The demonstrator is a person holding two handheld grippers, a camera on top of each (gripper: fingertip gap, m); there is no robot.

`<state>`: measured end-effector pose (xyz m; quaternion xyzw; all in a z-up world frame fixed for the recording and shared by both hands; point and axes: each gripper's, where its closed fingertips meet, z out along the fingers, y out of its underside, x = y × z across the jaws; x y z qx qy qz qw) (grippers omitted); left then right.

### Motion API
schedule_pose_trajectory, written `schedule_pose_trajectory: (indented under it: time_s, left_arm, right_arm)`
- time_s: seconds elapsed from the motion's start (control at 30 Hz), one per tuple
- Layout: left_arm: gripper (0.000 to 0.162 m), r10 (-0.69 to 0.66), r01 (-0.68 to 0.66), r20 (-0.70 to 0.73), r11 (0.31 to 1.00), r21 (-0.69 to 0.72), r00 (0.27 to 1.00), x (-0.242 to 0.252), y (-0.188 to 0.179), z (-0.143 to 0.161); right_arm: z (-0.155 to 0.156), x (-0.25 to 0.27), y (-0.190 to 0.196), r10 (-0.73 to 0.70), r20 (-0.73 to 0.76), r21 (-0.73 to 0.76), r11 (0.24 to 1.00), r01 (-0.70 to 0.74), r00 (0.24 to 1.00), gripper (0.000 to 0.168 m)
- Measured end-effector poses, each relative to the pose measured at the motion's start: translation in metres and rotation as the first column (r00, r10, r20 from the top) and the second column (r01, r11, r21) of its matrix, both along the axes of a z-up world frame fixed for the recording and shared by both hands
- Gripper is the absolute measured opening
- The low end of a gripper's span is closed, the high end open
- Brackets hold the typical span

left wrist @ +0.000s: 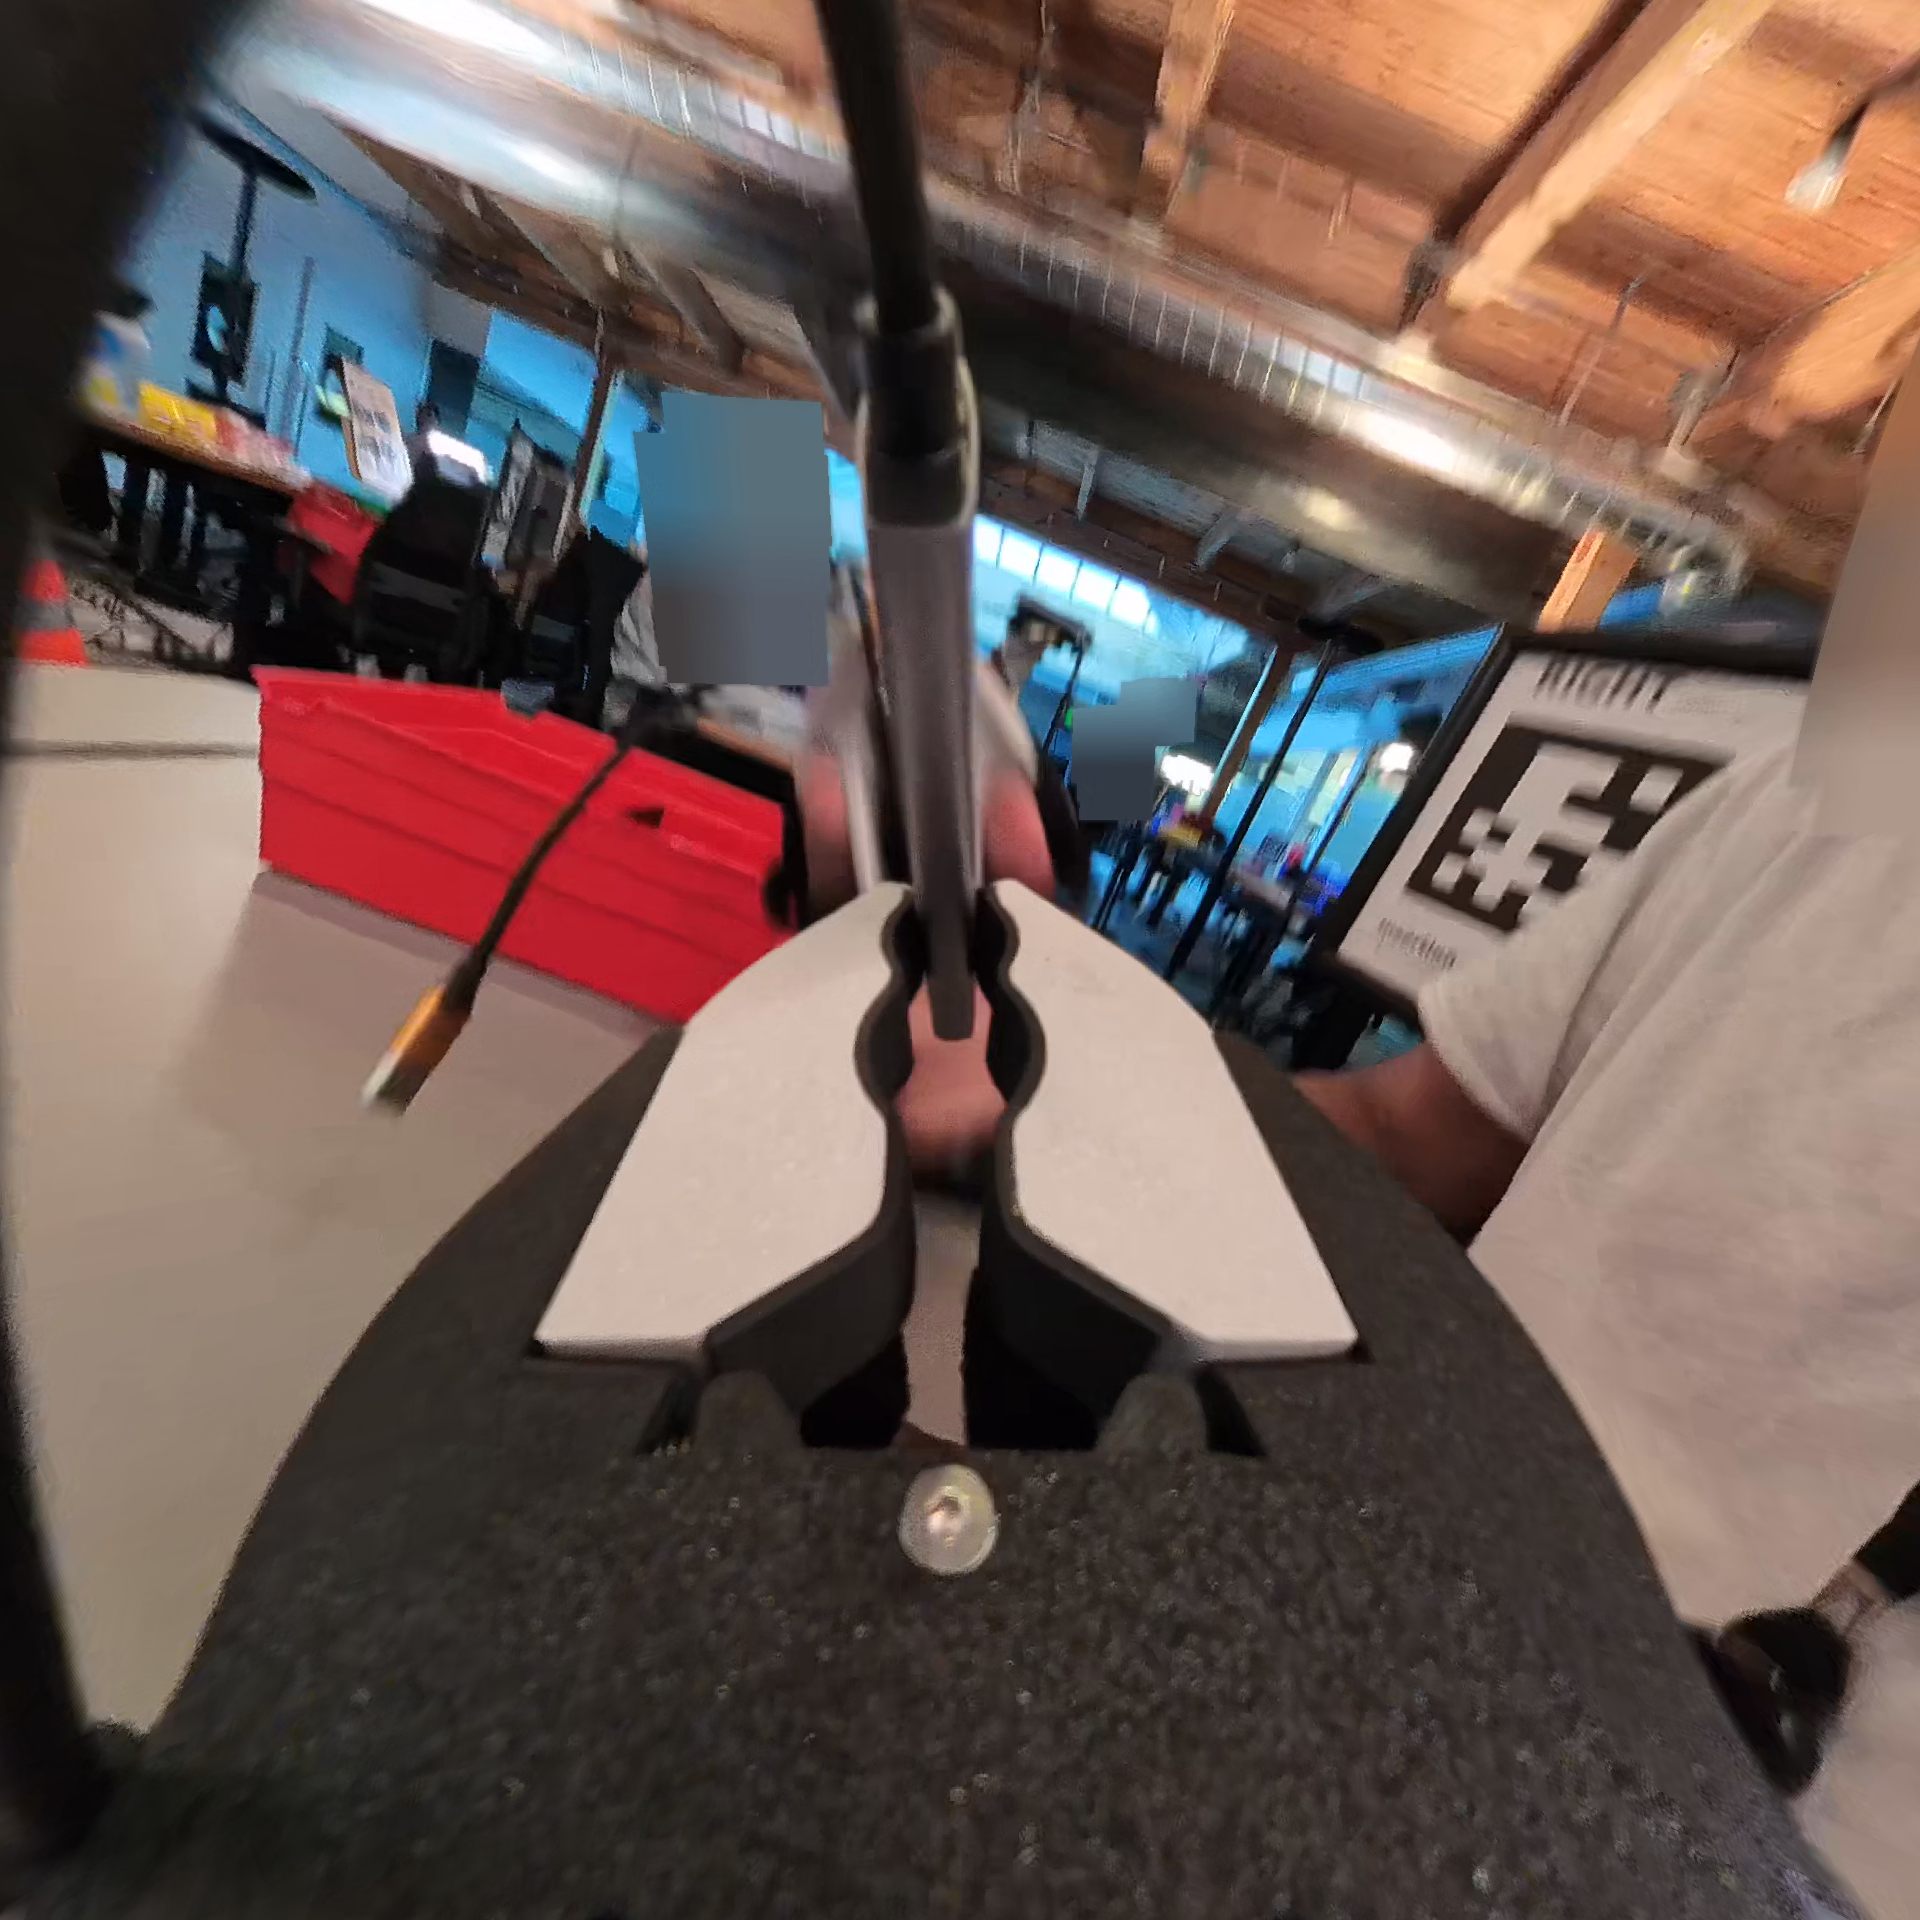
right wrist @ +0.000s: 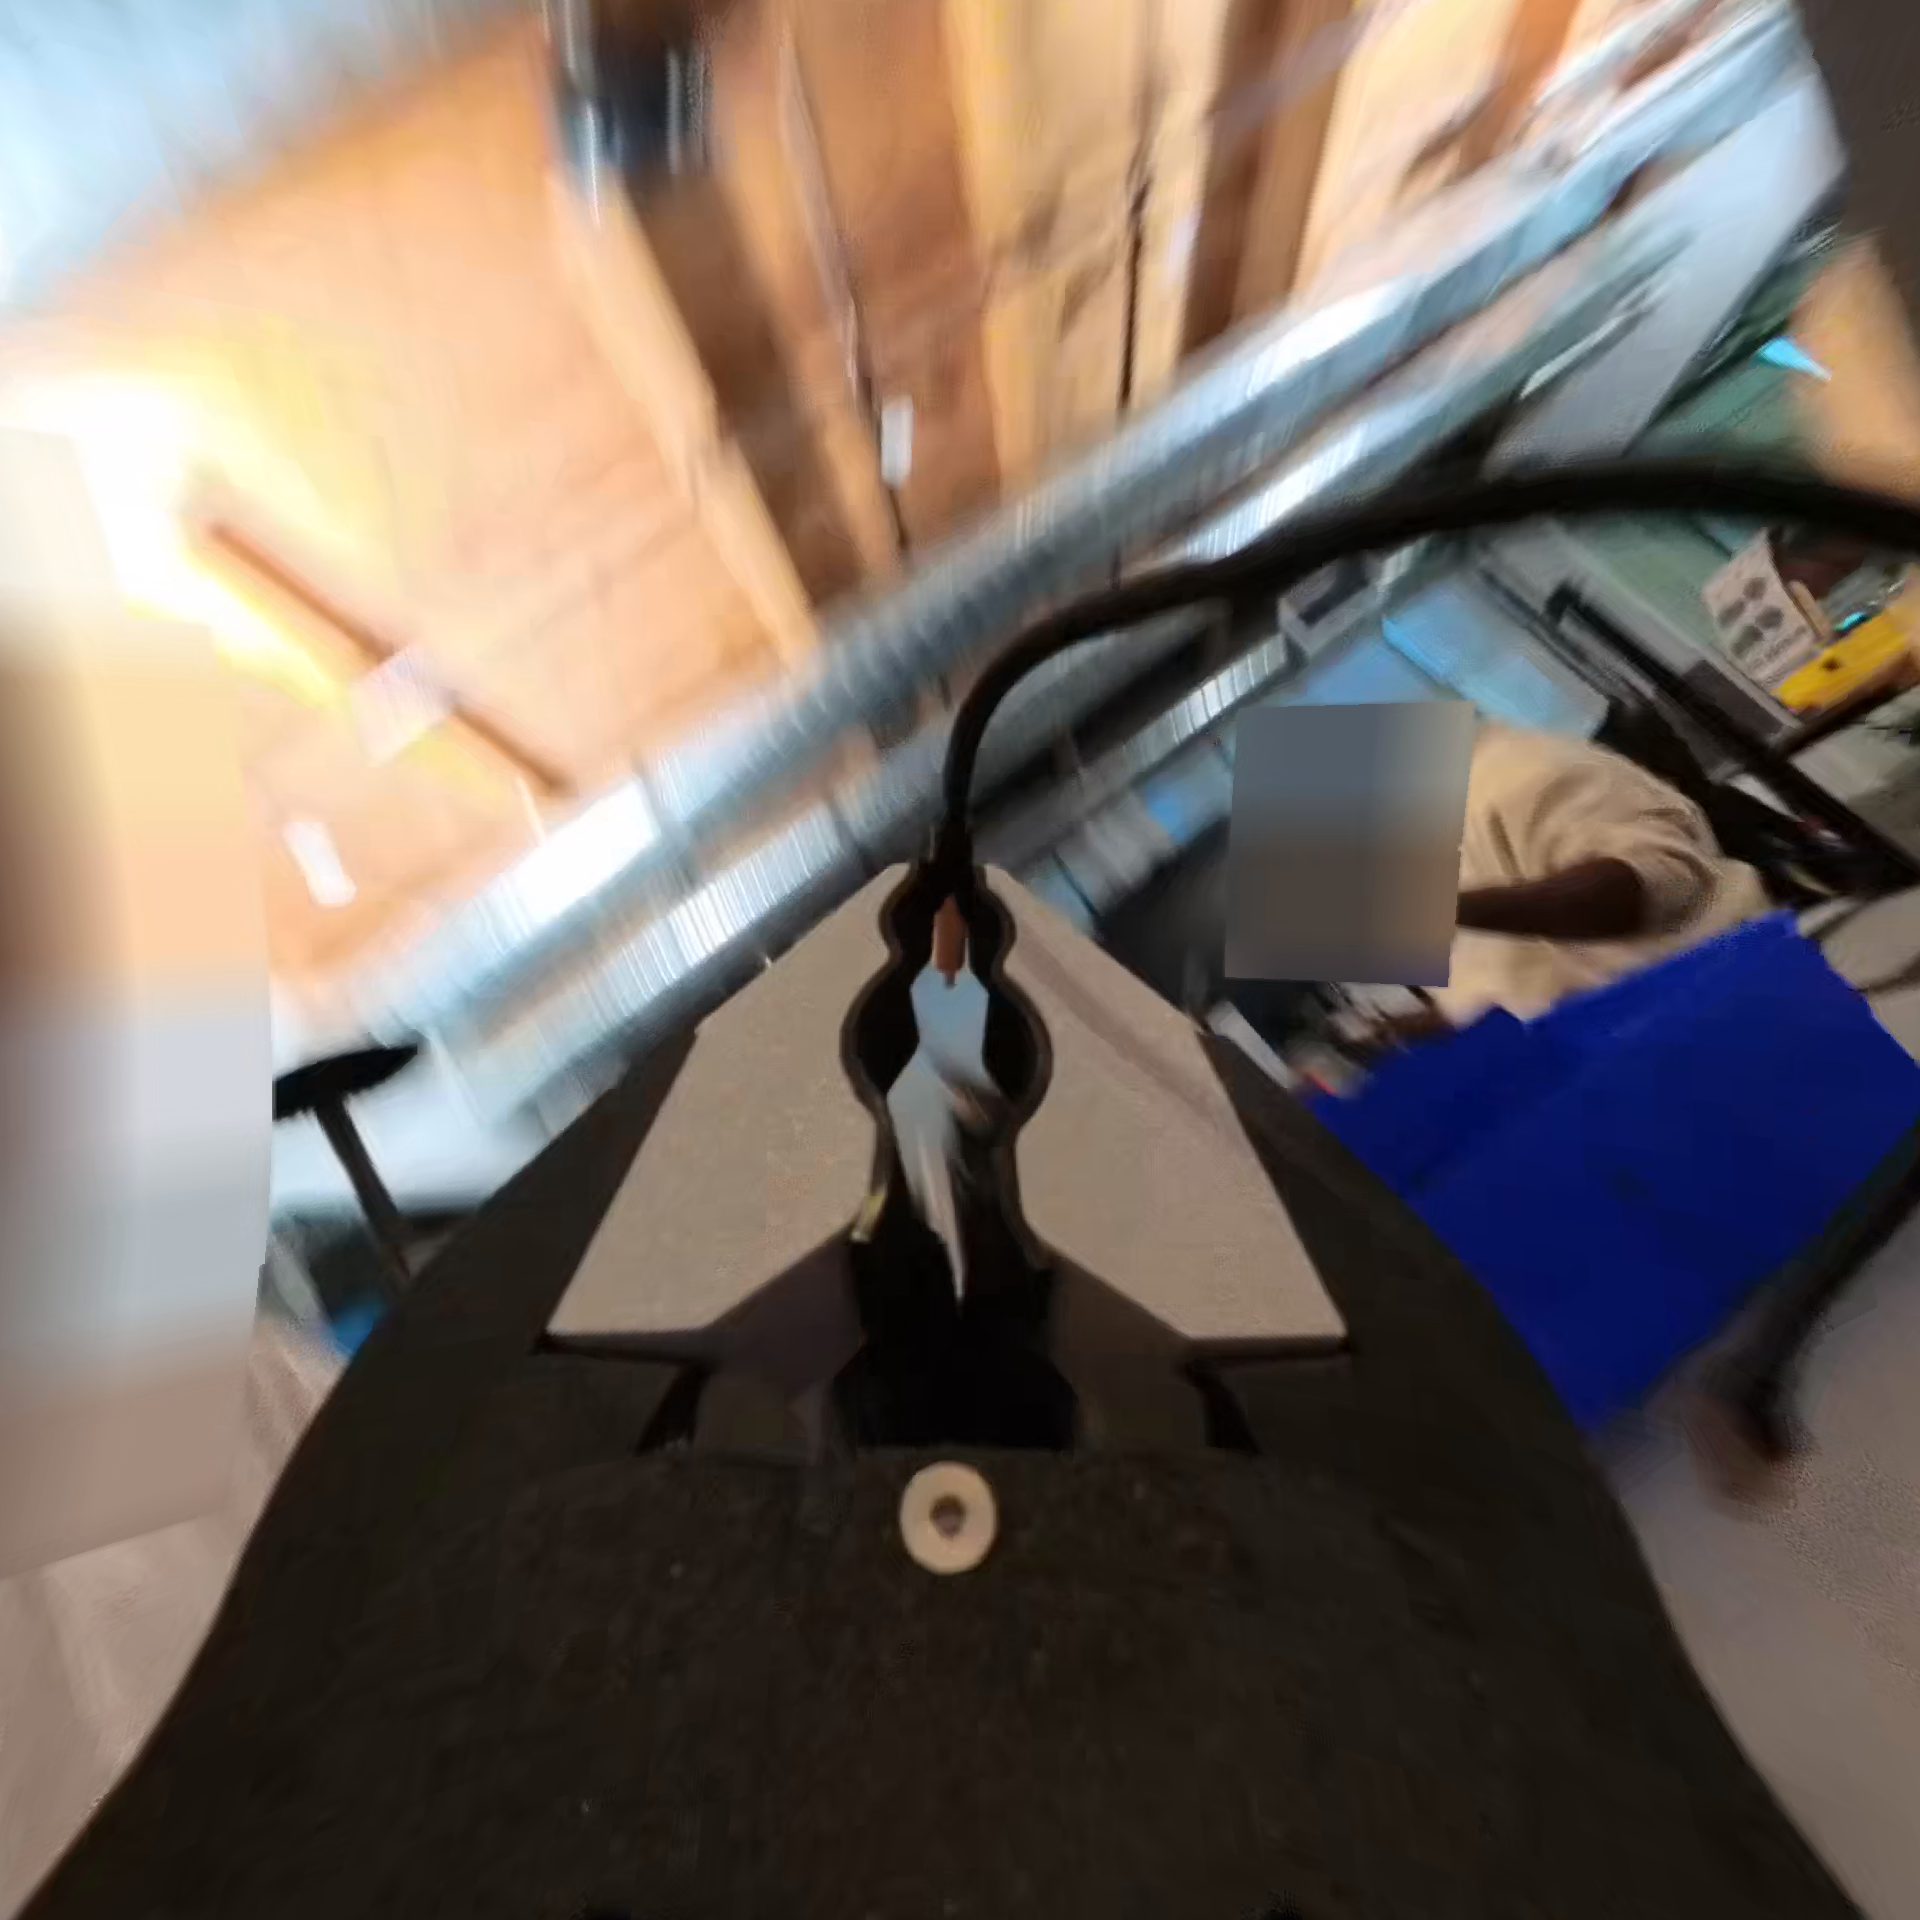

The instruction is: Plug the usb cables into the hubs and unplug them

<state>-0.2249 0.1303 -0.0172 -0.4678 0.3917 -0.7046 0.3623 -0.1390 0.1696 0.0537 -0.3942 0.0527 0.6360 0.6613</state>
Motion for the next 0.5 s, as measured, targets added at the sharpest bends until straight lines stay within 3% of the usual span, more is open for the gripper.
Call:
schedule_pose_trajectory:
  time_s: [0.03, 0.07, 0.1, 0.2, 0.4, 0.5]
  left_arm:
    - [0.009, 0.018, -0.018, -0.035, 1.0, -0.001, 0.999, -0.002, 0.001, -0.013]
    - [0.009, 0.018, -0.019, -0.027, 0.998, -0.06, 0.999, -0.005, 0.004, -0.017]
    - [0.009, 0.016, -0.016, 0.004, 0.993, -0.12, 1.0, -0.008, 0.01, -0.012]
    - [0.009, 0.04, -0.042, -0.019, 0.997, -0.072, 0.999, -0.004, 0.015, -0.01]
    - [0.009, 0.028, -0.026, -0.117, 0.999, 0.021, 0.993, 0.01, -0.002, -0.026]
    - [0.009, -0.003, 0.004, -0.115, 1.0, 0.015, 0.993, 0.014, -0.008, -0.024]
  right_arm:
    - [0.012, 0.046, 0.002, -0.039, -0.078, 0.014, 0.999, 0.04, 0.996, 0.003]
    - [0.015, 0.057, 0.001, -0.139, 0.098, 0.047, 0.99, 0.135, 0.985, 0.003]
    - [0.019, 0.054, -0.004, -0.146, 0.212, 0.059, 0.989, 0.136, 0.966, 0.003]
    - [0.049, 0.035, -0.022, -0.139, 0.379, 0.104, 0.989, 0.107, 0.915, 0.004]
    - [0.089, 0.094, -0.036, -0.137, 0.384, 0.066, 0.991, 0.12, 0.913, 0.004]
    - [0.09, 0.153, -0.036, -0.143, 0.194, -0.005, 0.989, 0.146, 0.971, 0.004]
